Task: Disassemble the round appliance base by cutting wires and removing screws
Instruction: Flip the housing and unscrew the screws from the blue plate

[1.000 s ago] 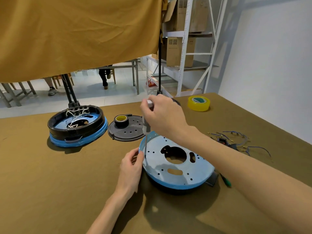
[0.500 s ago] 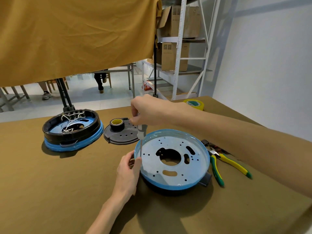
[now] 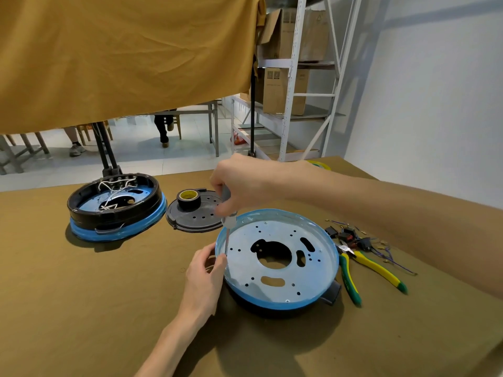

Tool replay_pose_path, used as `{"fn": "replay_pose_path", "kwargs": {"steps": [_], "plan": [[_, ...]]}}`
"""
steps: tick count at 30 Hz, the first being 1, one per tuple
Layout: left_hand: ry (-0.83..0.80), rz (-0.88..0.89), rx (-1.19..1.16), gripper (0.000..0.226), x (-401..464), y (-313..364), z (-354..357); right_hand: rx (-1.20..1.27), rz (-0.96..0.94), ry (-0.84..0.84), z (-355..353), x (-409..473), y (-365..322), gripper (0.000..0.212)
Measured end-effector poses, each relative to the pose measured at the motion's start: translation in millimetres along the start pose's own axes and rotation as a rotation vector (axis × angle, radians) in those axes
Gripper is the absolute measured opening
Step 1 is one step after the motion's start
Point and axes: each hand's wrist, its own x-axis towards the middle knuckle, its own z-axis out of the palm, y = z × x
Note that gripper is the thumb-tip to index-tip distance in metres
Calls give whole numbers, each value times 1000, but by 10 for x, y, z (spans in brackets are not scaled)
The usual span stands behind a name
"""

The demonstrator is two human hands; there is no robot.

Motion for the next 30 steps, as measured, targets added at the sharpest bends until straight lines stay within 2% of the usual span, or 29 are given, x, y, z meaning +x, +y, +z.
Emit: {"fn": "replay_pose_path", "kwargs": {"steps": [2, 5, 7, 9, 11, 19, 22, 25, 26, 28, 29, 30], "plan": [[-18, -3, -14, 57, -7, 1, -11, 87, -65, -59, -55, -17, -41, 22], [-26, -9, -53, 78, -16, 23, -28, 98, -103, -115, -49, 11, -85, 30], [-16, -8, -40, 71, -11, 26, -21, 20, -1, -136, -50, 48, -55, 34], [-4, -18, -12, 55, -3, 7, -23, -66, 121, -111, -63, 79, -7, 58], [-14, -25, 1, 52, 2, 0, -24, -110, 170, -83, -39, 110, 49, 66], [8, -14, -19, 45, -6, 12, -20, 64, 15, -83, -84, -15, 203, 26], [12, -5, -16, 45, 3, 25, -21, 179, -130, -162, -98, -81, 70, 22], [-8, -14, -8, 48, -7, 40, -24, 33, -88, -177, -66, -43, -44, 28], [-10, -13, -11, 49, -13, 43, -25, -35, -24, -168, -67, -23, -34, 38], [-6, -10, -14, 48, -20, 42, -32, -134, 120, -117, -80, -3, -2, 71], [-4, -12, -11, 47, -18, 44, -34, -169, 170, -89, -72, 12, 26, 80], [-3, -15, -3, 48, -13, 47, -32, -170, 196, -75, -50, 31, 53, 79]]}}
